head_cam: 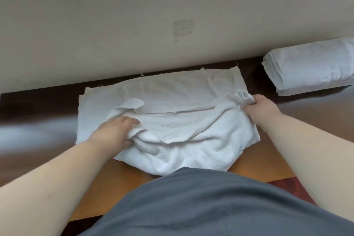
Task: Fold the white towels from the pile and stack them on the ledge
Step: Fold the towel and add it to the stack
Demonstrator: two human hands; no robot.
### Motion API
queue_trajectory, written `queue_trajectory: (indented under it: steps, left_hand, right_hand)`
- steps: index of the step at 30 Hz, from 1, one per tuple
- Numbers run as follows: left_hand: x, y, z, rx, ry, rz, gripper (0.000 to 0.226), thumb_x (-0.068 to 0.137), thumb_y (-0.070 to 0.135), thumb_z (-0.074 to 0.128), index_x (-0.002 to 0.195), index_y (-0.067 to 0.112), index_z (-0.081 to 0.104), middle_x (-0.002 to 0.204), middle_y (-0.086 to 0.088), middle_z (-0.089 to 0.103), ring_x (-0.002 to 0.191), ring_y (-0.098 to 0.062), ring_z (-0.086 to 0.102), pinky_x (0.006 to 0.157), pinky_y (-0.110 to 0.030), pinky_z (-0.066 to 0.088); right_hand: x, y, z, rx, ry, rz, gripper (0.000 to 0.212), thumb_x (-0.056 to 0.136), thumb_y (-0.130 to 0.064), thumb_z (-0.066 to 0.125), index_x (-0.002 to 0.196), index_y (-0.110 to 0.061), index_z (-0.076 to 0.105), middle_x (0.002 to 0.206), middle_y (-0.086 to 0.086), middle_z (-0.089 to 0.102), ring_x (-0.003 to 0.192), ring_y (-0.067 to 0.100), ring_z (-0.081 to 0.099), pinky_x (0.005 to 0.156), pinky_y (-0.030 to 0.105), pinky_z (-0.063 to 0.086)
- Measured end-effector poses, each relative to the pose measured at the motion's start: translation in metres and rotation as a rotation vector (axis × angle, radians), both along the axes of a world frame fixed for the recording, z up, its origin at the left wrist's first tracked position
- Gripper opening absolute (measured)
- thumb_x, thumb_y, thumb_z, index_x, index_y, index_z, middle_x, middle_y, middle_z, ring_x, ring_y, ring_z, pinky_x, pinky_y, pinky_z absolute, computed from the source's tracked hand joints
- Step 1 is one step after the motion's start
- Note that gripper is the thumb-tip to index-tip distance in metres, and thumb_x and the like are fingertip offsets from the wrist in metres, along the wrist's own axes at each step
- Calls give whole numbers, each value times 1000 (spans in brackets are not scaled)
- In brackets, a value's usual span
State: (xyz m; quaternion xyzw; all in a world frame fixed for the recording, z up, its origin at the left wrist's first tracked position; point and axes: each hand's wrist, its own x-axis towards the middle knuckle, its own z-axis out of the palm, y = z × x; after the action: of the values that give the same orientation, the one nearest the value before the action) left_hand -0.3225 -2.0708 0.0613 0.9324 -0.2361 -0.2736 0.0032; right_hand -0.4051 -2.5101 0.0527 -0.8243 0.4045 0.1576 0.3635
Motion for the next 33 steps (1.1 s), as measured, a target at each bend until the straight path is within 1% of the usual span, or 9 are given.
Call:
queue_trajectory:
  steps: [1, 3, 7, 12, 19, 23, 28, 30, 33]
  left_hand:
    - [4, 0, 3, -30, -6, 39, 32, 80, 28, 68, 106, 43, 60, 114, 17, 61, 108, -17, 60, 82, -28, 48]
    - [14, 3, 10, -35, 40, 120, 32, 84, 9, 57, 82, 41, 61, 88, 15, 64, 85, -17, 63, 65, -27, 47]
    - [39, 13, 22, -152, 10, 535, 29, 93, 13, 47, 86, 37, 62, 79, 9, 62, 71, -15, 58, 53, -26, 39]
    - [78, 0, 14, -431, -128, 869, 21, 97, 45, 49, 97, 26, 58, 94, 1, 58, 94, -26, 55, 78, -31, 37]
    - [77, 6, -26, -334, -26, 771, 63, 85, 26, 70, 141, 19, 44, 133, -13, 54, 114, -33, 56, 97, -37, 45]
    - [72, 37, -41, -50, -49, 671, 43, 94, 24, 50, 137, 21, 53, 129, -13, 60, 111, -36, 56, 81, -35, 43]
    - [80, 39, -28, -438, -65, 1174, 36, 102, 36, 43, 136, 27, 51, 125, -10, 58, 100, -30, 53, 82, -34, 42]
    - [80, 39, -21, -620, 9, 1309, 44, 99, 46, 46, 142, 33, 43, 124, -3, 55, 98, -24, 51, 85, -35, 45]
    - [63, 51, -23, -562, 134, 964, 87, 81, 46, 75, 148, 41, 21, 113, 9, 53, 94, -13, 54, 85, -31, 41]
  right_hand:
    - [1, -3, -1, -57, 6, 55, 30, 88, -39, 60, 115, -27, 60, 103, 0, 65, 95, 25, 61, 84, 37, 49]
    - [4, -7, 0, -109, -30, 73, 27, 92, -42, 56, 111, -25, 61, 107, 5, 62, 99, 29, 58, 86, 39, 48]
    - [11, -12, 0, -127, -161, -32, 27, 96, -37, 51, 91, -13, 60, 88, 11, 60, 87, 37, 60, 69, 37, 46]
    - [13, -14, -4, -106, -155, -207, 27, 99, -38, 51, 118, -19, 46, 104, 5, 56, 89, 27, 52, 78, 37, 40]
    - [3, -10, -8, -103, 62, -30, 44, 86, -46, 69, 117, -21, 50, 111, 1, 60, 99, 26, 59, 85, 36, 47]
    - [0, -12, -14, -125, 106, -55, 45, 92, -49, 59, 127, -21, 55, 106, 2, 61, 97, 28, 59, 84, 38, 50]
    - [0, -18, -24, -116, -6, -178, 41, 96, -50, 46, 128, -25, 51, 106, 9, 58, 91, 32, 53, 79, 39, 43]
    - [-3, -17, -26, -75, 3, -246, 41, 96, -50, 44, 130, -28, 48, 105, 8, 56, 92, 33, 54, 77, 40, 45]
    - [-4, -12, -28, 79, -40, -418, 38, 95, -47, 48, 129, -29, 53, 113, 9, 61, 96, 32, 60, 82, 43, 50]
